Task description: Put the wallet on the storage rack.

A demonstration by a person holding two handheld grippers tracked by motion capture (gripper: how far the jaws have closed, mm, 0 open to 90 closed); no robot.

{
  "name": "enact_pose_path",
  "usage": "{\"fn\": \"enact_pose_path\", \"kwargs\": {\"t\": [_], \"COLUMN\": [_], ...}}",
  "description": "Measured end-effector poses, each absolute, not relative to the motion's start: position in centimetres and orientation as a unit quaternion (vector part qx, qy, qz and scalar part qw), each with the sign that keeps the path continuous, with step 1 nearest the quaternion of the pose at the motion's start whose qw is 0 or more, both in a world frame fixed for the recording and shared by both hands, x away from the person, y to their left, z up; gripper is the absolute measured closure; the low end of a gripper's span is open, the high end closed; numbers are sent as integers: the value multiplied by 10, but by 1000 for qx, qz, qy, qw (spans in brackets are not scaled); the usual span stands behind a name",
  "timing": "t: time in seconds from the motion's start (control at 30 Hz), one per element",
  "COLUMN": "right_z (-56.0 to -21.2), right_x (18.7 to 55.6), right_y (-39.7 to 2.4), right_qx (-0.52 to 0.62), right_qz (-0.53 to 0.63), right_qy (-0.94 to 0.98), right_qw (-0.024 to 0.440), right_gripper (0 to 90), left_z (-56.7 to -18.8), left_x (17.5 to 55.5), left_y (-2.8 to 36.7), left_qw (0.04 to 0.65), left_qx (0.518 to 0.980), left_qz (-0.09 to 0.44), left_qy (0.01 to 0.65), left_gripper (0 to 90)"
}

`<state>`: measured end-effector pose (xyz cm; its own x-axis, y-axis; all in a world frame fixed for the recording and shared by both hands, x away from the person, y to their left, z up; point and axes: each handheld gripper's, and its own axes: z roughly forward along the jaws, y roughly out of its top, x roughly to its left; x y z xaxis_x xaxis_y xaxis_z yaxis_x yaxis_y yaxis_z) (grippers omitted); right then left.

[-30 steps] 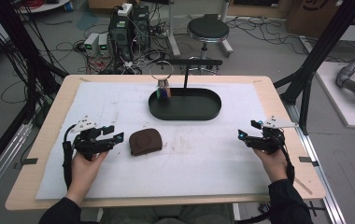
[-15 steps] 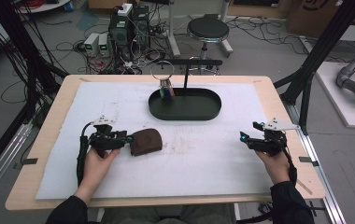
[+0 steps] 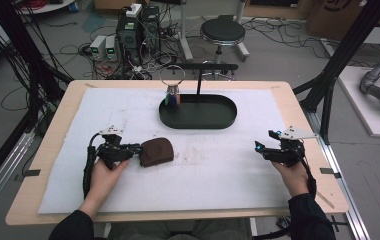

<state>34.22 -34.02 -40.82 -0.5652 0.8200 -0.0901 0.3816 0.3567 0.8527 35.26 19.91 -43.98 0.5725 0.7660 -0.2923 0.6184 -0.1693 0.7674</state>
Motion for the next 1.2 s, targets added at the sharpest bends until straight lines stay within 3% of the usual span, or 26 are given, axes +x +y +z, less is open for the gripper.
{"fn": "enact_pose_path", "kwargs": {"t": [0.27, 0.67, 1.2], "right_z": [-408, -405, -394], "right_x": [343, 343, 346], "right_y": [-337, -332, -276], "right_qx": [381, 373, 293], "right_qz": [416, 426, 483], "right_qy": [783, 782, 798], "right_qw": [263, 262, 211], "right_gripper": [305, 305, 305], "left_z": [-438, -423, -406], "left_x": [349, 336, 319], "left_y": [200, 194, 184], "left_qw": [484, 539, 571], "left_qx": [753, 751, 765], "left_qz": [78, 110, 129], "left_qy": [438, 365, 270], "left_gripper": [860, 880, 885]}}
